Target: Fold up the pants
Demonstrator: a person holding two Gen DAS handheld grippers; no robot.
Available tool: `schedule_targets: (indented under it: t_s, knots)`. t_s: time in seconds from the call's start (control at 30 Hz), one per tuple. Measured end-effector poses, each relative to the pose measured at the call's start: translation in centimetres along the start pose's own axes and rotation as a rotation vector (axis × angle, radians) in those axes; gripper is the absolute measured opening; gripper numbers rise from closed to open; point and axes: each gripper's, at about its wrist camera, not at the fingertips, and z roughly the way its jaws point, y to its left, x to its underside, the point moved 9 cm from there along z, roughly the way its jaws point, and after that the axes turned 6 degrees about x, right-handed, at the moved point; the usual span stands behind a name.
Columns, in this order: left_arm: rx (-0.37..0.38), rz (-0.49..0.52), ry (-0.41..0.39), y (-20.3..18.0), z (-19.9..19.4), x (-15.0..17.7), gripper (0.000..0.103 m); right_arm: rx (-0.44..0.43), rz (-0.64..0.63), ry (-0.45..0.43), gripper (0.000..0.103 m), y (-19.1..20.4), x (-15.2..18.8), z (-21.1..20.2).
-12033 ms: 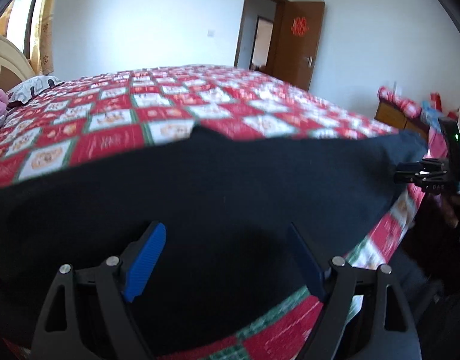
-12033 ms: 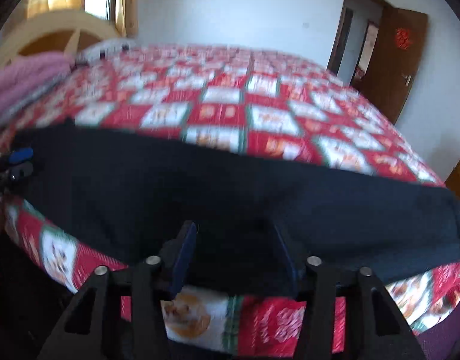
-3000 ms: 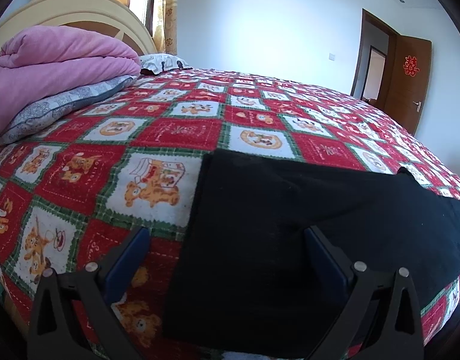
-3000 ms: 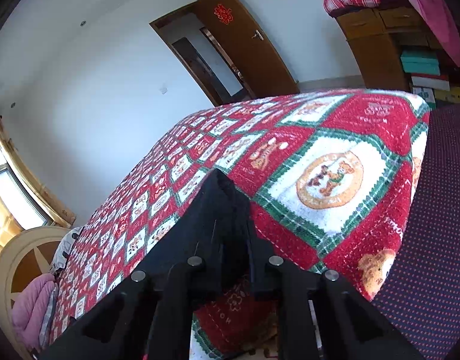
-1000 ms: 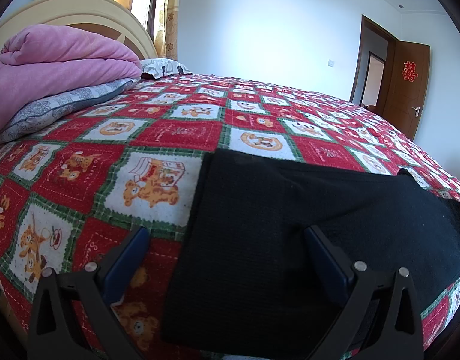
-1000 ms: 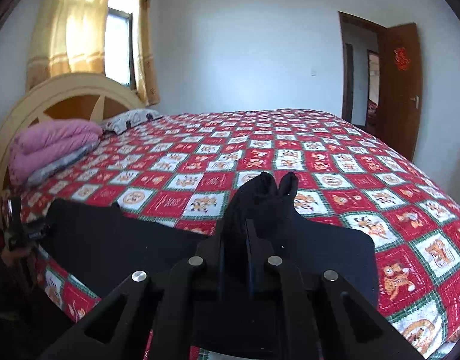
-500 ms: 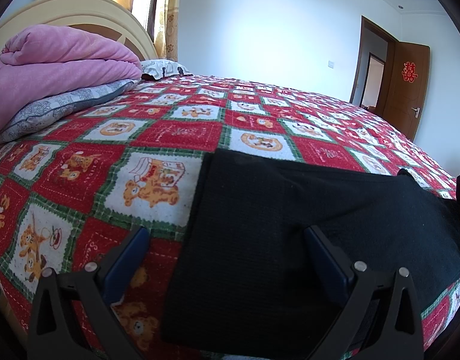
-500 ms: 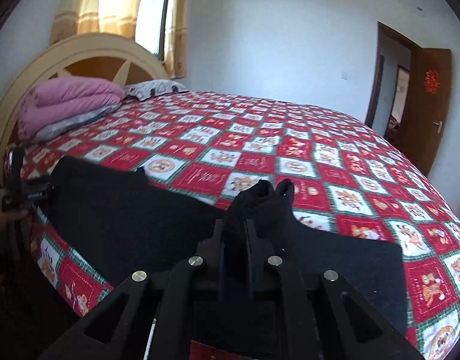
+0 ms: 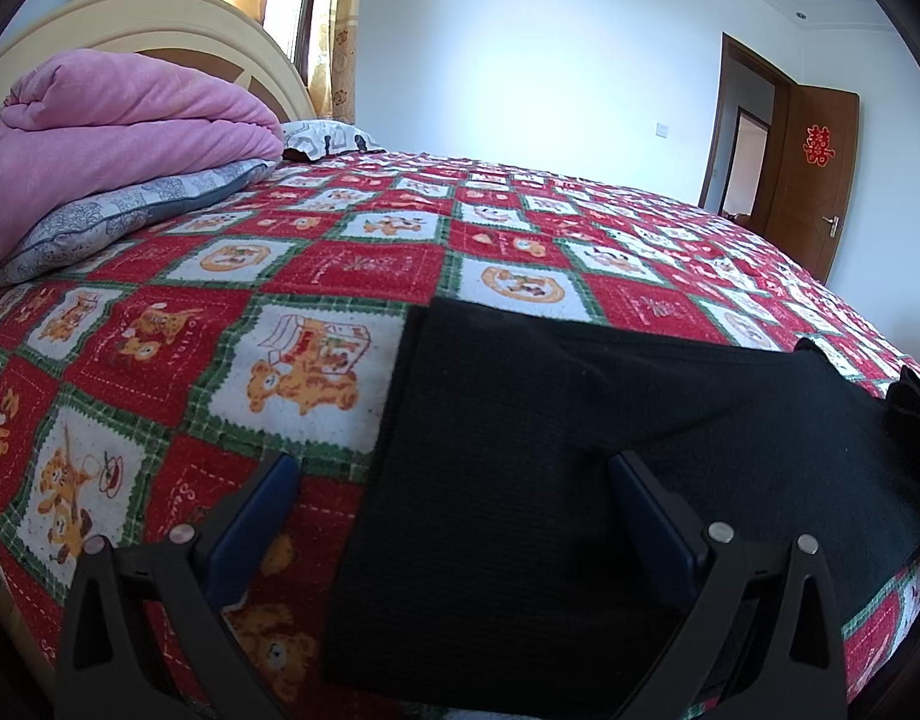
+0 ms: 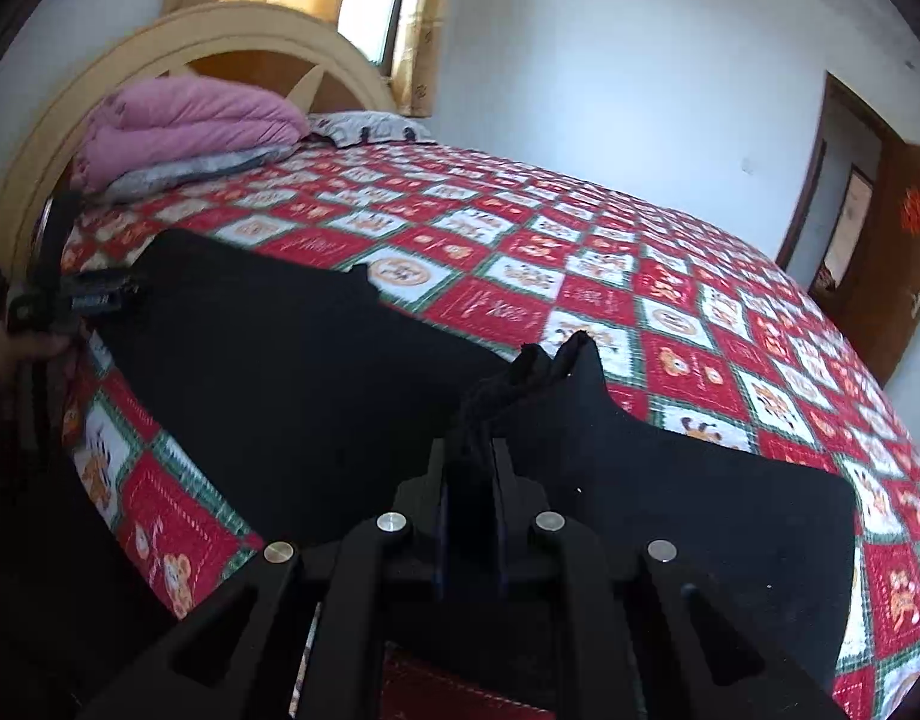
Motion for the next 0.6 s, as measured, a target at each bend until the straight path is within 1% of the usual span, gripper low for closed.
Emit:
schedule_targets:
  t_s: [0.1,0.23,0.37,0.47,0.57,0.6]
  knots:
    - [0.0,0.0,0.0,0.0,0.0,0.0,0.103,0.008,-0.031,0.028,0.011,0.7,0.7,0.7]
    - [0.001,0.0,-0.001,0.0,0.0,0.1,0.103,-0.009,-0.027,0.079,0.011,1.0,1.9,1.9]
    - [0.0,0.0,0.0,0.0,-0.1,0.1,0.103,0.004,-0.077,0.092,0.013,2.0,2.4,2.3]
    - [-0.006,0.002,0.0,0.0,0.0,0.0,0.103,0.011,-0.106,0.089,0.017,2.4,2.5,2.2]
    - [-0.005,0.002,0.001,0.0,0.0,-0.1,0.103,-0.019,-0.111,0.098,0.026,2.5,2.7,1.5]
    - [-0.005,0.002,0.0,0.0,0.0,-0.1,0.103,-0.036,-0.104,0.101,0.031,2.5,2.6,1.2]
